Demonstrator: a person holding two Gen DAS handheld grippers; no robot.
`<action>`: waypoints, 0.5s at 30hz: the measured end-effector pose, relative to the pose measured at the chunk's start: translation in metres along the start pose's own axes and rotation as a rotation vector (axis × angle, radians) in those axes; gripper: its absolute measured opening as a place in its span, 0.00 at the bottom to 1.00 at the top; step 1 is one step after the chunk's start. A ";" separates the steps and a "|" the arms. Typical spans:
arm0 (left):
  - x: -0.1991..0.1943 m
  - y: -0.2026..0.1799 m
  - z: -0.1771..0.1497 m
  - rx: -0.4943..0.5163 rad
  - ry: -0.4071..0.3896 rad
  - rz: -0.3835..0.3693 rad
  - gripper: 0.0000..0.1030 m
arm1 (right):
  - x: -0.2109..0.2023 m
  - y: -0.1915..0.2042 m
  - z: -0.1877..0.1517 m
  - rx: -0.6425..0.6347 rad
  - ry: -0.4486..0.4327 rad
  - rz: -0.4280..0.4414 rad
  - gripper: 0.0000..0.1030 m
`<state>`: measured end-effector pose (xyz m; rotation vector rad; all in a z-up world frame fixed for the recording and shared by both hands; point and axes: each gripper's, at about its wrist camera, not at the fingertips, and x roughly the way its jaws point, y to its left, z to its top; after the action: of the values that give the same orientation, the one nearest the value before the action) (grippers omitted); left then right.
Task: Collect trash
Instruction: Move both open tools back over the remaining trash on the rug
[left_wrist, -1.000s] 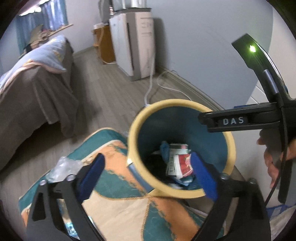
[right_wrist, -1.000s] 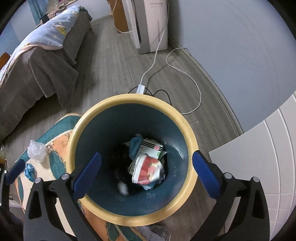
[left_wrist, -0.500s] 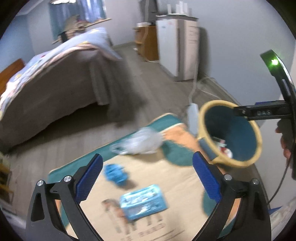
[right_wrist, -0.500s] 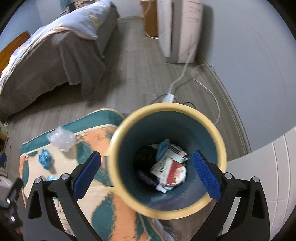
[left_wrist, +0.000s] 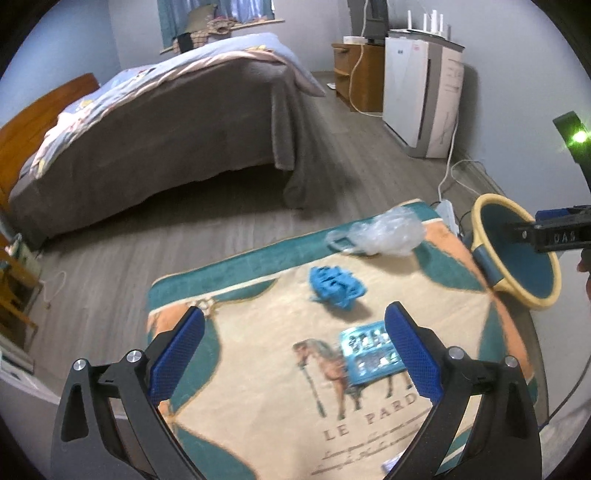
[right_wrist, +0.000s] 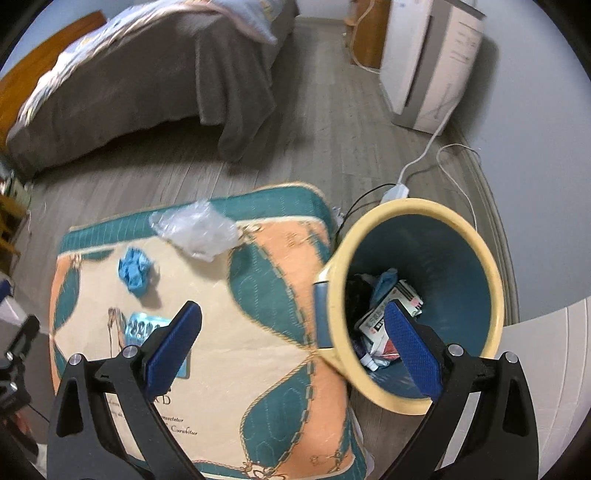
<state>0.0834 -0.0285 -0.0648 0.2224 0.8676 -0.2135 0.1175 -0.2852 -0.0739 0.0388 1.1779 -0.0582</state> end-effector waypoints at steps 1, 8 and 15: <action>0.002 0.006 -0.002 -0.009 0.010 0.001 0.94 | 0.002 0.004 0.000 -0.004 0.007 0.001 0.94; 0.009 0.021 -0.013 0.005 0.031 0.017 0.94 | 0.011 0.030 -0.003 -0.085 0.023 -0.019 0.94; 0.022 0.021 -0.011 0.003 0.054 0.017 0.94 | 0.022 0.036 0.001 -0.042 0.011 0.000 0.94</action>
<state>0.0946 -0.0072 -0.0863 0.2392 0.9186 -0.1938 0.1294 -0.2502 -0.0935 0.0022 1.1899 -0.0339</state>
